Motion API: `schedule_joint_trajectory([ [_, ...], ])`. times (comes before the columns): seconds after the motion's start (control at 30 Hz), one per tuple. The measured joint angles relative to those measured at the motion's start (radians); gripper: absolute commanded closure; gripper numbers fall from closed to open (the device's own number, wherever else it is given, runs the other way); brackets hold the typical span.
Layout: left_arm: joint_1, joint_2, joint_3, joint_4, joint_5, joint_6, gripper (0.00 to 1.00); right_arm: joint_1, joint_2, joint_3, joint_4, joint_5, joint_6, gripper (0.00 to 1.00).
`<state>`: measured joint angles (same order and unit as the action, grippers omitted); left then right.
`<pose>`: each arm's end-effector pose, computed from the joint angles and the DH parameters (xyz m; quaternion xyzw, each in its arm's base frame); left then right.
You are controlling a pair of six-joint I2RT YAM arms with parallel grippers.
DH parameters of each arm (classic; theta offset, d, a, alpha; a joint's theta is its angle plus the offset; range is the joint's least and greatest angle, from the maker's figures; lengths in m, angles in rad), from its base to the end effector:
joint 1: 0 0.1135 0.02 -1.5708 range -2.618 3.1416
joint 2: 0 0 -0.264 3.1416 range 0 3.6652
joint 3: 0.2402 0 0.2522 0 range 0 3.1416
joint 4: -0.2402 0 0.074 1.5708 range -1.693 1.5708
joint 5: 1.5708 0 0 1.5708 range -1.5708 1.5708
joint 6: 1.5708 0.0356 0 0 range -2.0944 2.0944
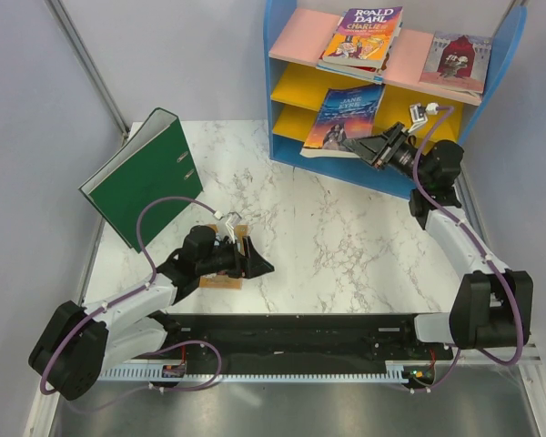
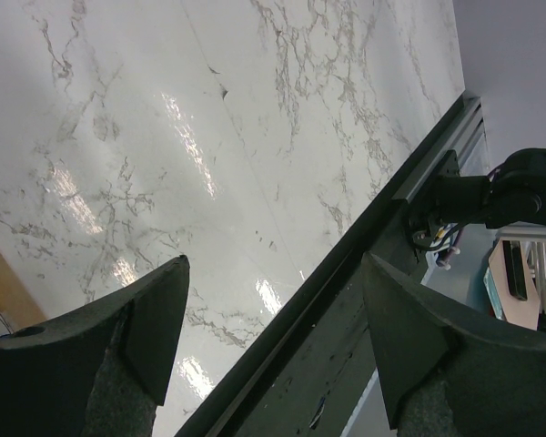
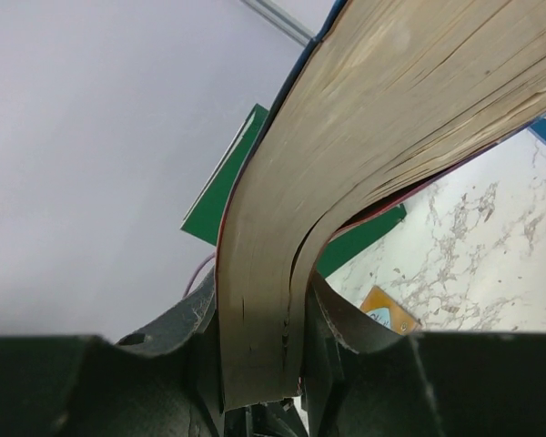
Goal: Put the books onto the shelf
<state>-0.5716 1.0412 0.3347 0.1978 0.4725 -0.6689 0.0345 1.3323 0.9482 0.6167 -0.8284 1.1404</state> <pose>0.1630 -0.1241 0.1765 0.0776 0.8431 -0.4504 0.2833 0.3016 0.0367 0.3565 0.0296 0.6490 0.6058 0.4593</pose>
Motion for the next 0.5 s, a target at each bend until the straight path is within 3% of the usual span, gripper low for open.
schedule_joint_trajectory([
  [0.5, 0.0, -0.001, -0.013, 0.002, 0.0, 0.0, 0.18, -0.005, 0.153, -0.057, 0.148, 0.068, 0.071, 0.96],
])
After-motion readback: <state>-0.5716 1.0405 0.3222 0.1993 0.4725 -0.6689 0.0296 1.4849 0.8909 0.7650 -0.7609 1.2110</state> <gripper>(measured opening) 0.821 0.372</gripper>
